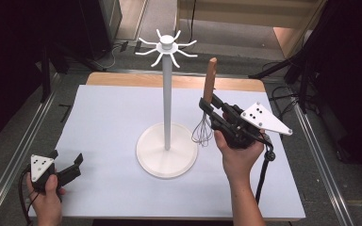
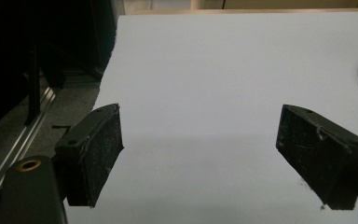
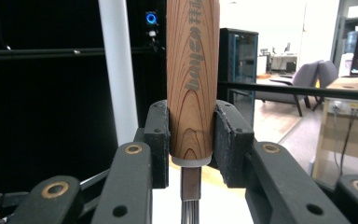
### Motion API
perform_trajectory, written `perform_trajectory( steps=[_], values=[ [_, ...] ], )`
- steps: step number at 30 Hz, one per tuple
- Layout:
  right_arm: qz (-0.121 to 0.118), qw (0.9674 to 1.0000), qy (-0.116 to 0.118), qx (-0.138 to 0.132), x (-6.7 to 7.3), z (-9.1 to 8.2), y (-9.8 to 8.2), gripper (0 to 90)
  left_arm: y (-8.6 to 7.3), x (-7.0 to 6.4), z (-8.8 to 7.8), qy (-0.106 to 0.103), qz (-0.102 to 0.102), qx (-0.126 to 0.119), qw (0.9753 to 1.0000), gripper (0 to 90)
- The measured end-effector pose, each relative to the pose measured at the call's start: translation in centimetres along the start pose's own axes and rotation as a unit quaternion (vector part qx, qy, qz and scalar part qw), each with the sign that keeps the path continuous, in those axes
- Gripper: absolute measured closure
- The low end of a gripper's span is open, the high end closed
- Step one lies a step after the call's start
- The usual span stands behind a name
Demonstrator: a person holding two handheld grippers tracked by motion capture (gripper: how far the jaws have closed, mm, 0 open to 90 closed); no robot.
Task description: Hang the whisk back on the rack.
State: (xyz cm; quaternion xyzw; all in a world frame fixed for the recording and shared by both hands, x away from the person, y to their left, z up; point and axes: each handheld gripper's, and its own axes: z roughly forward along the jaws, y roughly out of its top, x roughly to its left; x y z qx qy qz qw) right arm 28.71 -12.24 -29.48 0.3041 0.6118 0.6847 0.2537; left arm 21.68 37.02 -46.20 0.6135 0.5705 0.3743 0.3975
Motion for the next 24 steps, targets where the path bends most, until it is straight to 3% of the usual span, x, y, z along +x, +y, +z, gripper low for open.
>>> perform_trajectory(
  steps=[10,17,21,24],
  values=[
    [-0.008,0.9998,0.010,-0.016,0.3,0.6,1.1,70.6,0.0,0.0,0.0,0.000,0.001,0.000,1.0000,15.3],
    [-0.005,0.9984,0.049,-0.028,0.4,0.9,2.1,70.6,0.0,0.0,0.0,0.000,0.000,0.000,1.0000,15.3],
    [-0.003,0.9981,0.055,-0.028,0.3,1.0,2.3,70.7,0.0,0.0,0.0,0.000,0.000,0.000,1.0000,15.3],
    [0.008,0.9969,0.073,-0.029,0.1,1.2,2.3,70.7,0.0,0.1,0.0,0.000,0.000,0.001,1.0000,15.3]
  ],
)
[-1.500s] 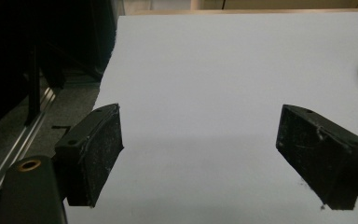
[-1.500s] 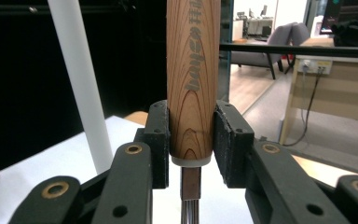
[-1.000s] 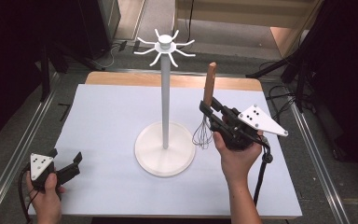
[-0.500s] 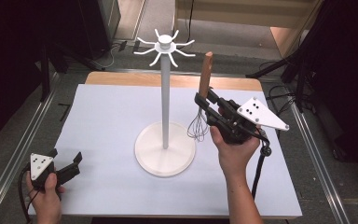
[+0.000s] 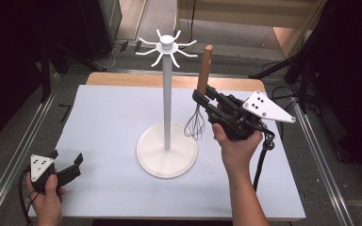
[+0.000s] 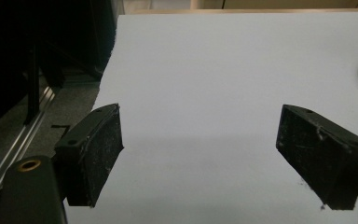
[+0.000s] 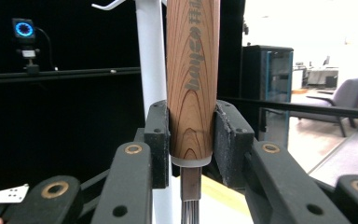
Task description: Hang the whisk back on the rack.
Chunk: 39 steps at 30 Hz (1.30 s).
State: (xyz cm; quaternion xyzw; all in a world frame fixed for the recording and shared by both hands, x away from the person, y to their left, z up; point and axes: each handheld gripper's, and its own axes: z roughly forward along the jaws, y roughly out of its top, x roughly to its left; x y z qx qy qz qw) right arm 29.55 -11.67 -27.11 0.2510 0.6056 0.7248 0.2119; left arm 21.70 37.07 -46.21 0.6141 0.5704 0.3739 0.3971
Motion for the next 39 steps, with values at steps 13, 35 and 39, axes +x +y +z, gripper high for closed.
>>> perform_trajectory(
  steps=[13,35,39],
  values=[
    [0.009,0.9995,0.031,0.001,0.0,0.7,0.1,70.6,0.0,0.0,0.0,0.000,0.000,0.000,1.0000,15.3],
    [0.016,0.9988,0.046,0.008,0.0,1.3,-0.1,70.6,0.0,0.0,0.0,-0.001,0.000,0.001,1.0000,15.3],
    [0.015,0.9988,0.046,0.010,0.0,1.5,-0.3,70.7,0.0,0.0,0.0,-0.001,-0.001,0.001,1.0000,15.3]
  ],
)
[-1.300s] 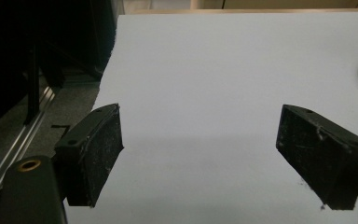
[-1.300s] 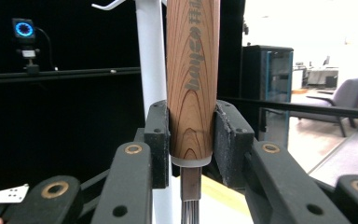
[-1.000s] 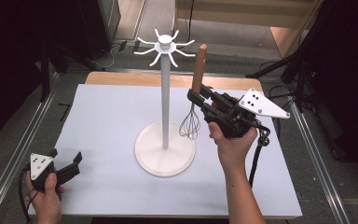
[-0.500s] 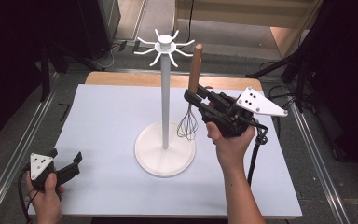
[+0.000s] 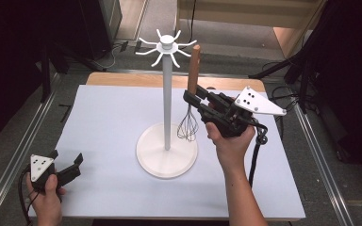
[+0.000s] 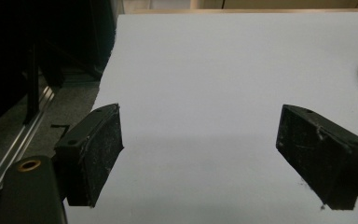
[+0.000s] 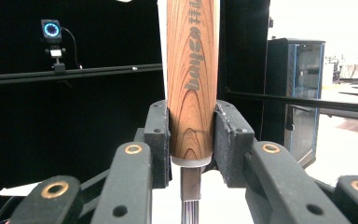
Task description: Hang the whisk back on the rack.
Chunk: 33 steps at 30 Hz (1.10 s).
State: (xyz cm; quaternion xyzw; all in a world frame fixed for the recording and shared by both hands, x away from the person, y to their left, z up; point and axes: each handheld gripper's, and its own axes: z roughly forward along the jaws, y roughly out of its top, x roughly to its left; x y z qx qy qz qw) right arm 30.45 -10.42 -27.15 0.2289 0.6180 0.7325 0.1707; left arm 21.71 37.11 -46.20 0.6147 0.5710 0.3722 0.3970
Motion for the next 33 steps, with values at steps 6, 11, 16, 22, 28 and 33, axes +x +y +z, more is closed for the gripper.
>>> perform_trajectory(
  steps=[6,11,16,22,28,33],
  values=[
    [0.001,1.0000,0.001,0.001,0.1,0.3,-0.1,70.7,0.0,0.0,0.0,0.000,0.000,0.000,1.0000,15.3],
    [-0.001,1.0000,0.001,0.000,0.1,0.6,-0.2,70.6,0.0,0.0,0.0,0.000,-0.001,0.000,1.0000,15.3],
    [0.000,1.0000,0.003,0.003,0.0,0.7,-0.4,70.6,0.0,0.0,0.0,0.000,-0.001,0.000,1.0000,15.3],
    [-0.003,1.0000,-0.001,-0.001,0.1,0.8,-0.7,70.6,0.0,0.0,0.0,0.000,-0.002,0.000,1.0000,15.3],
    [-0.008,1.0000,-0.003,-0.001,0.1,0.8,-0.9,70.6,0.0,0.0,0.0,0.000,-0.001,0.000,1.0000,15.3],
    [-0.009,1.0000,-0.005,-0.001,0.0,0.8,-1.2,70.7,0.0,0.0,0.0,0.000,-0.001,0.000,1.0000,15.3]
  ],
)
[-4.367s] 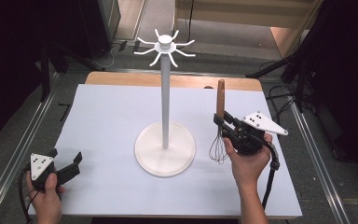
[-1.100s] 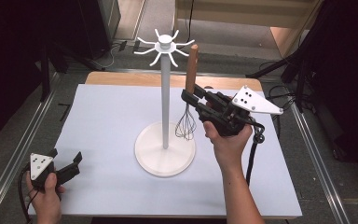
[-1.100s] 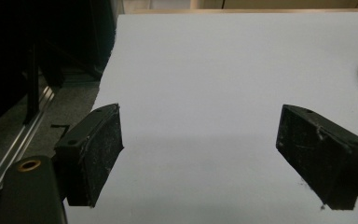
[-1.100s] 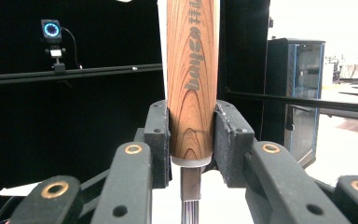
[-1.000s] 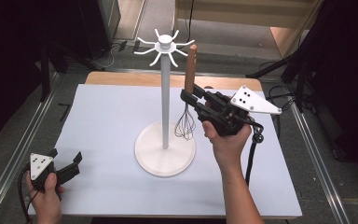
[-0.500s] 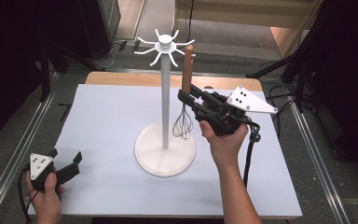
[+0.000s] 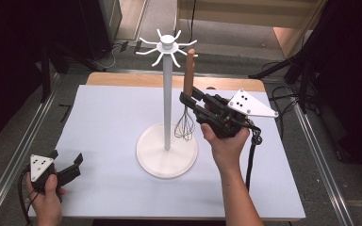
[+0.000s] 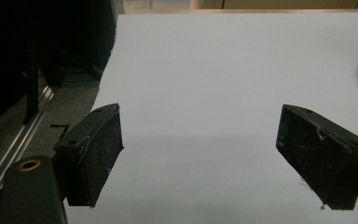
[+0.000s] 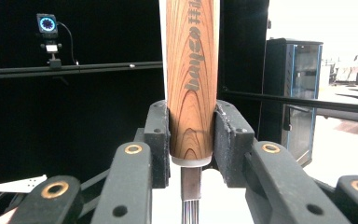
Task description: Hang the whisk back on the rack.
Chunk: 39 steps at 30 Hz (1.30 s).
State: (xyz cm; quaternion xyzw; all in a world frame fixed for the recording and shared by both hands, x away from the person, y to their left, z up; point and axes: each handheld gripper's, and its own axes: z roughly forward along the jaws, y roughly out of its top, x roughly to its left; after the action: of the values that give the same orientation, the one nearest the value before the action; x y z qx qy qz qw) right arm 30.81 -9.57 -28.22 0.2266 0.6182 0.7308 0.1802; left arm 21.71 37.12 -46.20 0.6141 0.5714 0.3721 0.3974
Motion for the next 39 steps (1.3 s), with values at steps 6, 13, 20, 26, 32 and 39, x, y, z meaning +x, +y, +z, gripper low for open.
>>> perform_trajectory(
  steps=[6,13,20,26,32,39],
  values=[
    [-0.010,0.9999,-0.006,0.000,0.1,0.0,-0.1,70.6,0.0,0.0,0.0,0.000,0.000,0.000,1.0000,15.3],
    [-0.029,0.9995,-0.015,0.000,0.1,-0.2,-0.1,70.2,0.0,0.0,0.0,0.000,0.000,0.001,1.0000,15.3],
    [-0.036,0.9989,-0.031,0.008,0.4,-0.8,0.1,58.2,0.0,0.0,0.0,0.000,0.000,0.001,1.0000,15.3],
    [-0.029,0.9957,-0.084,0.026,0.2,-1.8,-0.2,38.1,0.0,0.0,0.0,0.000,0.001,0.002,1.0000,15.3],
    [-0.017,0.9911,-0.123,0.048,-1.0,-2.8,-1.2,18.5,0.0,0.0,0.0,0.000,0.002,0.001,1.0000,15.3],
    [-0.017,0.9859,-0.150,0.072,-2.0,-4.0,-2.7,10.5,0.0,-0.1,0.0,0.001,0.002,0.000,1.0000,15.3]
  ],
)
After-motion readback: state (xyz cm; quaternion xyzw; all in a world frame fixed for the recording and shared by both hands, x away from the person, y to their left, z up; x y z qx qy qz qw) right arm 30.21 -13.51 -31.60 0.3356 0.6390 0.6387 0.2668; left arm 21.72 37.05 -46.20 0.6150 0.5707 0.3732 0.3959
